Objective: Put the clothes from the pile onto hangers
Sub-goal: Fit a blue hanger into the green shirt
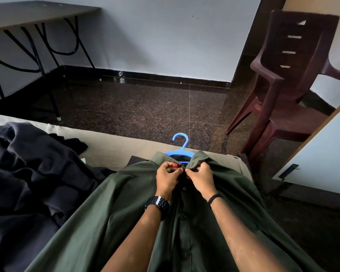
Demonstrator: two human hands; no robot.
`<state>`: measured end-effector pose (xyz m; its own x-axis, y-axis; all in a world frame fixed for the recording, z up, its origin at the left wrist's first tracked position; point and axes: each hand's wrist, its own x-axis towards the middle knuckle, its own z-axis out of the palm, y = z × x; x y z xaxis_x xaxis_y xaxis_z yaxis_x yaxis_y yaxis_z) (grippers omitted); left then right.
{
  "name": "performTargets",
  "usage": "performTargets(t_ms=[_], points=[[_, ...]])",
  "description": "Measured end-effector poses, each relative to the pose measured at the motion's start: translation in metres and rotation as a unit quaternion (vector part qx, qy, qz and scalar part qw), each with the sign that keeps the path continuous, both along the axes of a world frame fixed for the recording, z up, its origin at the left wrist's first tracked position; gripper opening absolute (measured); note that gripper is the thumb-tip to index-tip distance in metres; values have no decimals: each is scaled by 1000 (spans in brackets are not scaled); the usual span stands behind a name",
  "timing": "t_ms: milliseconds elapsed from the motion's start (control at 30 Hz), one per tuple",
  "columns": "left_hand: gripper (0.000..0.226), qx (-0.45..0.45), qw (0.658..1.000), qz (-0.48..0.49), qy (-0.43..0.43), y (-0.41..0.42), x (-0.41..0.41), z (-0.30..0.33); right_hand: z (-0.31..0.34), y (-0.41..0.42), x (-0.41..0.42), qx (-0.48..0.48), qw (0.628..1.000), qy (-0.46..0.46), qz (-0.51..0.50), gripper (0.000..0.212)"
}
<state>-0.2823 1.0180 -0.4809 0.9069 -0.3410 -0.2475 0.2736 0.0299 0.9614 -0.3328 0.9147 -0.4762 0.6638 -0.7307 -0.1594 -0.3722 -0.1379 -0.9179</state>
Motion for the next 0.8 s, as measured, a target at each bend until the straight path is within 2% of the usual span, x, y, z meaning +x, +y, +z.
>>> performTargets(t_ms=[167,400,567,800], points=[[14,82,992,-9,-93,-1,-1,-1,2,1,-5,-46,999,10,19,23],[14,186,959,-12,-213,-3,-2,2,2,-1,-7,-64,995,5,71,20],[13,209,941,-27,-263,-6,-8,-4,4,-5,-5,-96,991,26,85,12],[18,203,937,-48,-281,-3,-9,-10,-4,-4,-1,-106,989,40,99,16]])
